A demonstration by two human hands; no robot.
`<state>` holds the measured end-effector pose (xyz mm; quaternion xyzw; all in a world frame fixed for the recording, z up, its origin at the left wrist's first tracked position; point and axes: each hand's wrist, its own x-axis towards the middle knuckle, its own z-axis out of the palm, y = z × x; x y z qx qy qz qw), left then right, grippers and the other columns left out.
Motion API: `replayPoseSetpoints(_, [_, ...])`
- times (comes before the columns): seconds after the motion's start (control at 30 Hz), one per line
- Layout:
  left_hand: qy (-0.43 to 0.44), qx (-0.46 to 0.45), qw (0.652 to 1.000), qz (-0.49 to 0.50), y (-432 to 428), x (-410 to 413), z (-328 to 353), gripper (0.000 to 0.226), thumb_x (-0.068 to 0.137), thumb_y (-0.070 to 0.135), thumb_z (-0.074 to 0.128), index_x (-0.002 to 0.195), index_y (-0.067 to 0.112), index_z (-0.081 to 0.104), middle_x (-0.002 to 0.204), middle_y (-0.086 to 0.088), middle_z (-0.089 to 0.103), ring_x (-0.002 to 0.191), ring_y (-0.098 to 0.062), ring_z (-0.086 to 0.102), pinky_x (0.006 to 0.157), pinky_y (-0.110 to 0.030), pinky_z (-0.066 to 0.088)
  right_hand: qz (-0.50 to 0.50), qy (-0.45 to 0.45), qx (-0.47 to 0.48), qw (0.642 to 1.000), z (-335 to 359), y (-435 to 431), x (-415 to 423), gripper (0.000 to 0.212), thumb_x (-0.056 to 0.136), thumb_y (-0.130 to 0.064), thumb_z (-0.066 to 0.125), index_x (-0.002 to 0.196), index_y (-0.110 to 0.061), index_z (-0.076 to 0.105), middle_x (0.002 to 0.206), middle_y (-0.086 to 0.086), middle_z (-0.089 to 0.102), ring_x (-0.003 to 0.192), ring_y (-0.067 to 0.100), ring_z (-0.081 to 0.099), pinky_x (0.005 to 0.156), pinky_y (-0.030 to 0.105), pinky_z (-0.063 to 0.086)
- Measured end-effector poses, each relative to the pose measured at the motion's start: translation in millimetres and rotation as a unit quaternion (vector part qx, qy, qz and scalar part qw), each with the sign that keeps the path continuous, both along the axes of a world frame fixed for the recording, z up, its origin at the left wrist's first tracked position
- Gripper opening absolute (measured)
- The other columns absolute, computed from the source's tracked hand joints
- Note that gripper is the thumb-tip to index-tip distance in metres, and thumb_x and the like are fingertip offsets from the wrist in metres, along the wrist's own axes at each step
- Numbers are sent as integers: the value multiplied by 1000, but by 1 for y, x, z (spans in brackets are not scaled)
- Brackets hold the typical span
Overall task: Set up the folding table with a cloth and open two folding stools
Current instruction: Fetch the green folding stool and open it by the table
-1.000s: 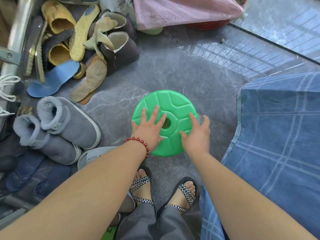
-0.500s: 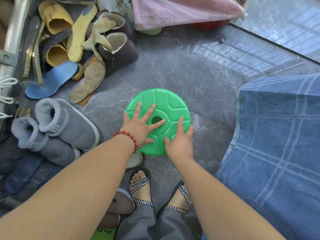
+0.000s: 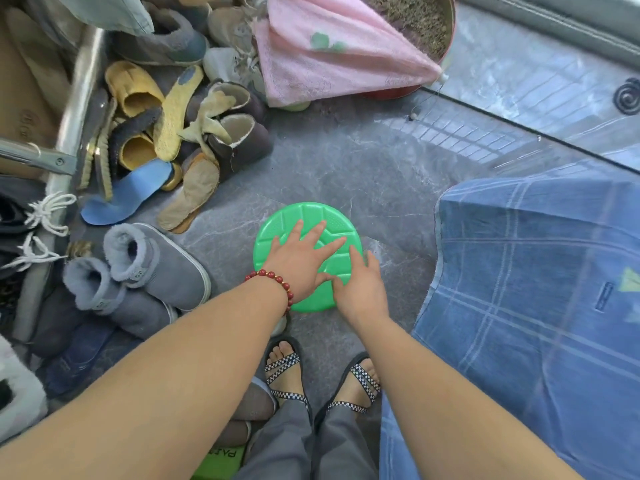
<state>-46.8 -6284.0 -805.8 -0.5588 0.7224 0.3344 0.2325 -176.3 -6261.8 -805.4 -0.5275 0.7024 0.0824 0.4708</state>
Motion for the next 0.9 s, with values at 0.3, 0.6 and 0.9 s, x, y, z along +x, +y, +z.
replayPoseSetpoints(0.3, [102,-47,989,97,-16,-21,118,59,93,43,47,146,37,22,147,1,36,132,-24,38,102,-50,38,-65,-26,-52,996,125,-3,-21,48,92,-23,55,137,-12,42,133,10,43,118,26,48,95,31,36])
replayPoseSetpoints(0.6, [229,-74,936,256,19,-46,291,55,90,25,59,141,17,38,129,-8,52,118,-25,49,102,-30,34,-169,-55,-115,977,286,33,-39,39,86,-22,63,122,-10,54,121,8,52,113,23,51,97,32,40])
replayPoseSetpoints(0.9, [281,-43,919,271,63,-84,418,55,90,21,59,140,19,37,120,-1,55,98,-15,54,92,-29,42,-259,-64,-185,946,413,83,-65,26,86,-22,64,111,-14,60,113,3,56,101,18,57,88,25,43])
